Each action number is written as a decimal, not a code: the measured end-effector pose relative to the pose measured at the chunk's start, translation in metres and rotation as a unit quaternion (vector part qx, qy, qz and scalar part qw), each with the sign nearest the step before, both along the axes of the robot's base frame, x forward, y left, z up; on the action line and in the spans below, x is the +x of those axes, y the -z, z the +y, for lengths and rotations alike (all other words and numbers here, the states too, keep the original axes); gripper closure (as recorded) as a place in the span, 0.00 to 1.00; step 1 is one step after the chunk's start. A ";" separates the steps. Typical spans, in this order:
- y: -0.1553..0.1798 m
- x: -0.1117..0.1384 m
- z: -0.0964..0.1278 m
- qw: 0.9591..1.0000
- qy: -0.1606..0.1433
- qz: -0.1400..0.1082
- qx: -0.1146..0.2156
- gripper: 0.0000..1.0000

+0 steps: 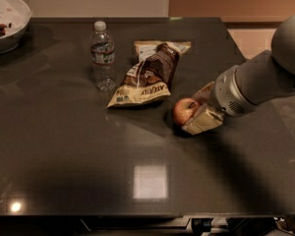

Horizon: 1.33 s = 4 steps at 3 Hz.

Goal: Move apple near brown chip bag

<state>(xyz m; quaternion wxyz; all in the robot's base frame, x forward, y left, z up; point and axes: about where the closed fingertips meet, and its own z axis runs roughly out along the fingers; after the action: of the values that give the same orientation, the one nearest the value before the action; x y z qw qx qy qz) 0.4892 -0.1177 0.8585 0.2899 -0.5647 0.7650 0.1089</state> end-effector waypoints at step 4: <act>0.009 0.016 0.001 1.000 -0.005 0.005 0.023 0.00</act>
Offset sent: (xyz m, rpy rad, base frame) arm 0.0205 -0.0003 -0.0028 0.0668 -0.0043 -0.0192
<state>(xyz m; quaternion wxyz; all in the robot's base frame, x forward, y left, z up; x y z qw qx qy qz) 0.5053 -0.1167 0.8496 0.2988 -0.5613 0.7606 0.1308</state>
